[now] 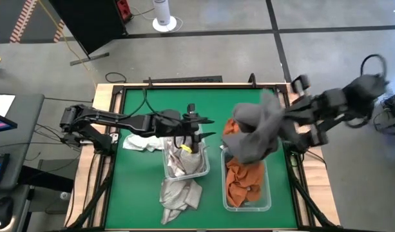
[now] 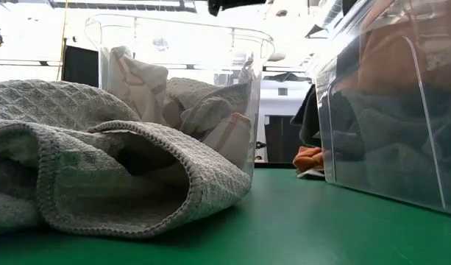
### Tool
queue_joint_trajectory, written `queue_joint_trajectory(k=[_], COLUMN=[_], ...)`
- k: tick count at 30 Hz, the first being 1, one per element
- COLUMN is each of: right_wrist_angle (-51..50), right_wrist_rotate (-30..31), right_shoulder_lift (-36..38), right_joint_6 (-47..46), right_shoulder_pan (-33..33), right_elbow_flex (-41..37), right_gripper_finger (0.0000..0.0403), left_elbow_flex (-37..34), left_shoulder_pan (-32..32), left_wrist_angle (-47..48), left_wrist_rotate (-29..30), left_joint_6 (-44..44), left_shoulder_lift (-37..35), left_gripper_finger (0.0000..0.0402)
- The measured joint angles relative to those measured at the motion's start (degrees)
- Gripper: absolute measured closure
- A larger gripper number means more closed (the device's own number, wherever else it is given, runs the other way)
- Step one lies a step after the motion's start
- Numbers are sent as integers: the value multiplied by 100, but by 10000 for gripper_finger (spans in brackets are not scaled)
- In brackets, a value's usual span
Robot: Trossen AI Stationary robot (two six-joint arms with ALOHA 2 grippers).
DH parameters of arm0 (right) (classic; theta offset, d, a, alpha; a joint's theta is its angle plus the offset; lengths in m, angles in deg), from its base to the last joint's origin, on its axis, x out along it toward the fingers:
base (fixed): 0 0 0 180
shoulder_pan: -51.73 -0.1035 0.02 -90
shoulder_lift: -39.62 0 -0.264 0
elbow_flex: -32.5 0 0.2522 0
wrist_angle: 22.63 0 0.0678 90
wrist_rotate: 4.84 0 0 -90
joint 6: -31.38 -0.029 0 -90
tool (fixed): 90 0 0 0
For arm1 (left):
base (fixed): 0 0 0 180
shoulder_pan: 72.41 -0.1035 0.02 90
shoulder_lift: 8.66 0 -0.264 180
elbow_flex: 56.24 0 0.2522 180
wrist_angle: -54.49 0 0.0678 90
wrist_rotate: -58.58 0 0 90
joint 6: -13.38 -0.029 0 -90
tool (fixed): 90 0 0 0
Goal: Sort microfiber towel by color & place in baskets
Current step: Put the grey microfiber towel into the right transparent bin
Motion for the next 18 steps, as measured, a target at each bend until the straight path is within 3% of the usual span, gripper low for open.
queue_joint_trajectory(k=[4,11,18], right_wrist_angle=[-126,-45,671], right_wrist_rotate=[28,57,58], right_shoulder_lift=[-379,-791,-841], right_joint_6=[-166,5,613], right_shoulder_pan=[203,290,293], right_elbow_flex=[-98,328,525], right_gripper_finger=[385,384,384], left_elbow_flex=[31,414,813], left_shoulder_pan=[0,-79,94], left_wrist_angle=[-927,-1207,-1541], left_wrist_rotate=[-288,-1342,-1433], left_joint_6=[-73,412,276], left_shoulder_lift=[369,1247,2144], left_gripper_finger=[198,143,130])
